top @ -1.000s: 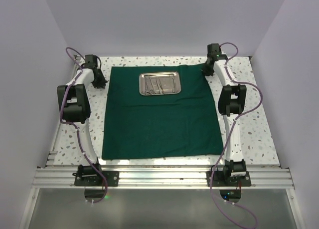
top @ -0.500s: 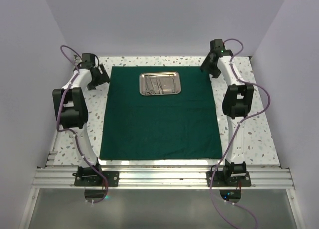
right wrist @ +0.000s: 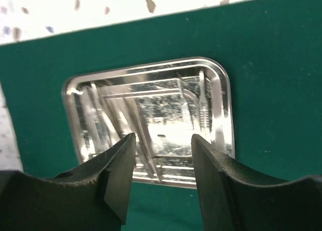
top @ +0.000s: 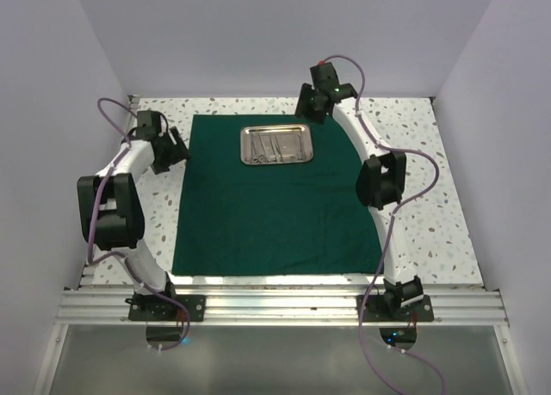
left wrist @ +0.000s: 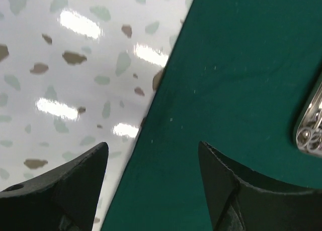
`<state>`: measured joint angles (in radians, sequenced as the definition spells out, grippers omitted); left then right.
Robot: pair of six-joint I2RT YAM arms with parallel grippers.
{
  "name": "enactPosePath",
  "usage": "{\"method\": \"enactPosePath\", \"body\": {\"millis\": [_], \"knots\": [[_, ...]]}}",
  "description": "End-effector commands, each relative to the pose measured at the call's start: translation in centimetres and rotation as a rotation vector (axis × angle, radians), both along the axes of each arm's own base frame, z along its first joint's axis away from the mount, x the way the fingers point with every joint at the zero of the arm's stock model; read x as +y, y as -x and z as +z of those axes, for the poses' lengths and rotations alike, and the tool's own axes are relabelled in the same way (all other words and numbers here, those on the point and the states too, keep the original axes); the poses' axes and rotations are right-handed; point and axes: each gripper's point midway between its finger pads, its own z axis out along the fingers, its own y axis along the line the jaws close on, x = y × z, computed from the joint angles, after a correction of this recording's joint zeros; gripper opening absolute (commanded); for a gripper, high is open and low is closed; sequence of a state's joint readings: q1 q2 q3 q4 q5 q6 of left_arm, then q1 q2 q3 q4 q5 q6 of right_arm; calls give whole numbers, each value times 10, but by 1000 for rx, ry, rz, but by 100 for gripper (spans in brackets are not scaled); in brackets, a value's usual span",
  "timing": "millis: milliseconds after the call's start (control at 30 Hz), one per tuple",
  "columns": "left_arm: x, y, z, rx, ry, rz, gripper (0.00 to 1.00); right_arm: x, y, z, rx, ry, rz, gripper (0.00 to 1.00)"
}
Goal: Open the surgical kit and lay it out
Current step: Pick up the medical item from the container.
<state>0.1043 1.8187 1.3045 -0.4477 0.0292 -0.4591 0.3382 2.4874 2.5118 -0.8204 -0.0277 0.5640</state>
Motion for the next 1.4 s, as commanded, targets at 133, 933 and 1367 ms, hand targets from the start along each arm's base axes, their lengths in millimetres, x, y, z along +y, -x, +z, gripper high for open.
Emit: {"method": "enactPosePath", "body": {"millis": [133,933,1367], "knots": [[-13,32,32,-114,55,-8,75,-24,3,-30,43,168,-6,49],[-10,62,36,-97,-29,-109,75,-6,42,-88,163,343,21,44],[-11,59,27,-72,-20,-118,74,-15,49,-106,204,396,25,44]]}}
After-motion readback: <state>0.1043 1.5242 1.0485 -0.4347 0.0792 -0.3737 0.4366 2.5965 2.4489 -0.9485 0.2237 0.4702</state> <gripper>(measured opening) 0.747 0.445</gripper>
